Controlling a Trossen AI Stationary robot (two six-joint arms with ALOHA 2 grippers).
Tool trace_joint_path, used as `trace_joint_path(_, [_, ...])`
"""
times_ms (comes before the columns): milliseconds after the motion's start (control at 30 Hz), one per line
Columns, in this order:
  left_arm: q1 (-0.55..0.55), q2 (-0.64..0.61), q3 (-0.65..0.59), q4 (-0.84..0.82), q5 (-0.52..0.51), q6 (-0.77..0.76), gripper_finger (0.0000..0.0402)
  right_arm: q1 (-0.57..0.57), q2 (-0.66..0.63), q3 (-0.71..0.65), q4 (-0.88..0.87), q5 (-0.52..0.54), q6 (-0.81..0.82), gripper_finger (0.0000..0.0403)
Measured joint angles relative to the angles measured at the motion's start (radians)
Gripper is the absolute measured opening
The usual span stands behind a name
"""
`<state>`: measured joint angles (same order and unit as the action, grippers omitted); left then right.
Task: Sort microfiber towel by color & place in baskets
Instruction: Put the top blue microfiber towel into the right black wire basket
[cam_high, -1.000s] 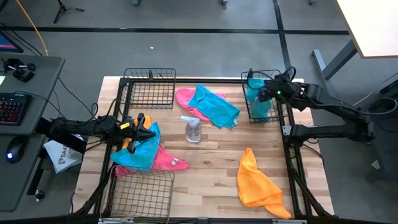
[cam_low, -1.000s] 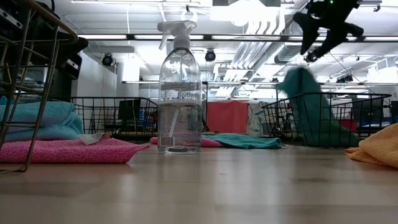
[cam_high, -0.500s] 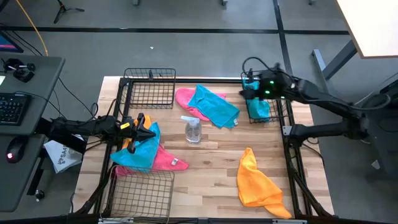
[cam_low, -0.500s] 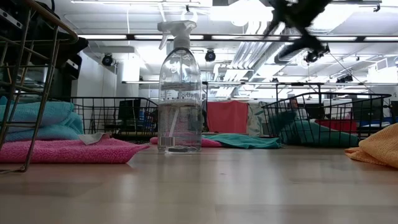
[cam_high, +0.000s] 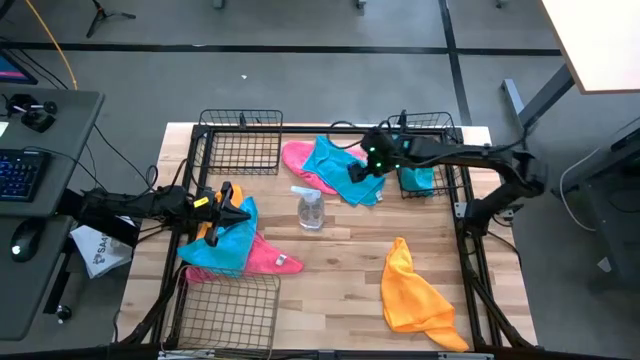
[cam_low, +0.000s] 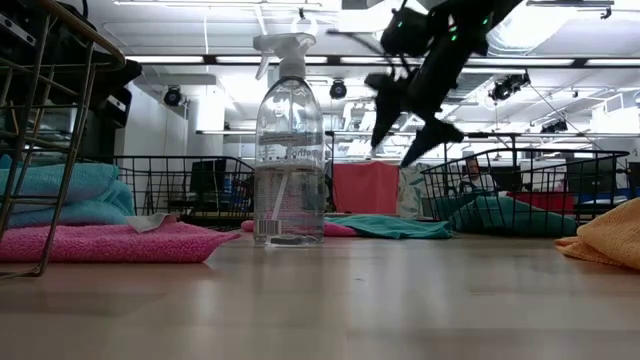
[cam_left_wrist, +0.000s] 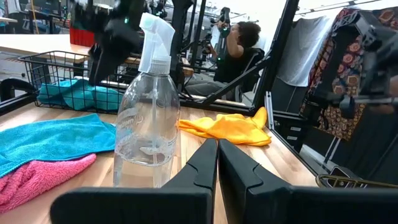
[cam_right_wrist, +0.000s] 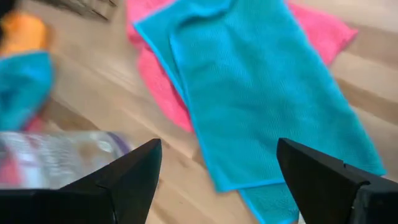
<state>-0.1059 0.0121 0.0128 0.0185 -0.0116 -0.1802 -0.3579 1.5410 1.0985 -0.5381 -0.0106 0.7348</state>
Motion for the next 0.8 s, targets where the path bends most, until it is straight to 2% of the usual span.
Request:
trace_joint_path(267, [0.000, 0.000, 0.000, 0.000, 0.000, 0.000, 0.0003, 0.043, 0.116, 0.000, -0.004, 0.052, -0.060, 0.0314])
trace_joint_path(433, [0.000, 0.000, 0.000, 0.000, 0.000, 0.000, 0.0003, 0.066, 0.164, 0.000, -0.026, 0.112, -0.061, 0.0314])
trace_joint_path(800, [0.000, 0.000, 0.000, 0.000, 0.000, 0.000, 0.0003, 0.126, 0.270, 0.000, -0.042, 0.171, -0.062, 0.0314])
